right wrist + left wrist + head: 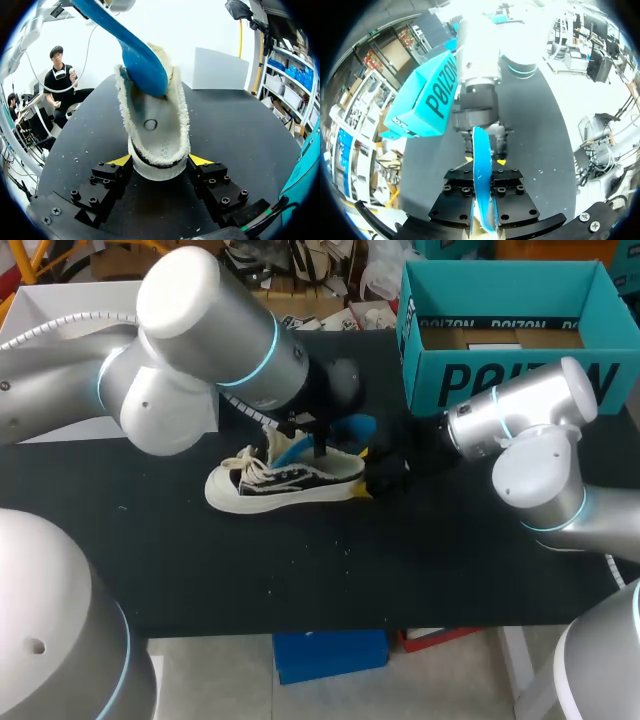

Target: Take the shoe out of the shoebox, open the shoe tongue, remove and reinsert the insole, then place the shoe into the shoebox

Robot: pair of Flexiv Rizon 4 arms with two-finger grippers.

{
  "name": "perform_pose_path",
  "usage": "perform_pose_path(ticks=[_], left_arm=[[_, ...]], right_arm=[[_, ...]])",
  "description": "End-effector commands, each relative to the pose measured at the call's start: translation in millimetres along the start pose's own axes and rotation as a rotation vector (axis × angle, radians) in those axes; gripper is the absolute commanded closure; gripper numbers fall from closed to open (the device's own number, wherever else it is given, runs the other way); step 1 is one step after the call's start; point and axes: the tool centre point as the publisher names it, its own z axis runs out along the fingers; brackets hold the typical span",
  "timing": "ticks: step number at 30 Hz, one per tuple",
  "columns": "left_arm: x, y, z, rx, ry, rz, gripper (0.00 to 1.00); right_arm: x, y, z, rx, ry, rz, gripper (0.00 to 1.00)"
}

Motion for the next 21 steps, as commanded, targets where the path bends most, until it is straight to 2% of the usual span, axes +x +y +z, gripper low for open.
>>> perform_pose_path(ticks=[1, 5, 11, 15, 17, 19, 21], left_arm=[[5.9, -8.8, -32.3, 0.042, -0.013, 0.012, 1.0], [1.9, -24.6, -49.9, 0.139, 0.022, 0.025, 1.0], [-4.8, -44.6, -77.4, 0.336, 0.128, 0.067, 1.0], [-10.1, -48.9, -92.5, 0.583, 0.295, 0.112, 1.0], [-15.0, -47.6, -97.5, 0.741, 0.413, 0.129, 1.0], [-19.6, -46.8, -99.3, 0.865, 0.54, 0.147, 1.0], [-19.6, -46.8, -99.3, 0.865, 0.54, 0.147, 1.0]], right_arm=[[-0.4, 0.9, 0.3, 0.003, -0.001, 0.002, 1.0], [-0.4, 0.9, 0.3, 0.003, -0.001, 0.002, 1.0], [-0.4, 0.9, 0.3, 0.003, -0.001, 0.002, 1.0], [-0.4, 0.9, 0.3, 0.003, -0.001, 0.002, 1.0], [-0.4, 0.9, 0.3, 0.003, -0.001, 0.002, 1.0], [-0.4, 0.9, 0.3, 0.003, -0.001, 0.002, 1.0], [-0.4, 0.9, 0.3, 0.003, -0.001, 0.002, 1.0]])
